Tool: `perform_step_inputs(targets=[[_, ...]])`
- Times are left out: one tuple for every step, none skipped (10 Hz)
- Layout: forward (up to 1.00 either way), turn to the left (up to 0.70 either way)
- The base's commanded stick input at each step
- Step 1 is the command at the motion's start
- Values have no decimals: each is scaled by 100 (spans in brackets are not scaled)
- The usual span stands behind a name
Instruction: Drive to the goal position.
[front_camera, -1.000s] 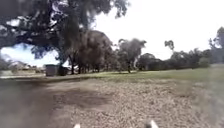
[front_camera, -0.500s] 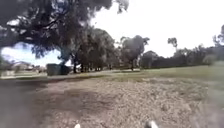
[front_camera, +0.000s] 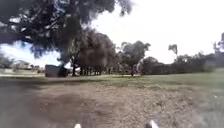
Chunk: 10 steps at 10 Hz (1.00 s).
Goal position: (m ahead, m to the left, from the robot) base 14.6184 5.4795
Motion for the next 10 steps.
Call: perform_step_inputs(targets=[[70, 0], [70, 0], [70, 0], [70, 0], [70, 0], [70, 0], [70, 0], [70, 0], [70, 0], [70, 0]])
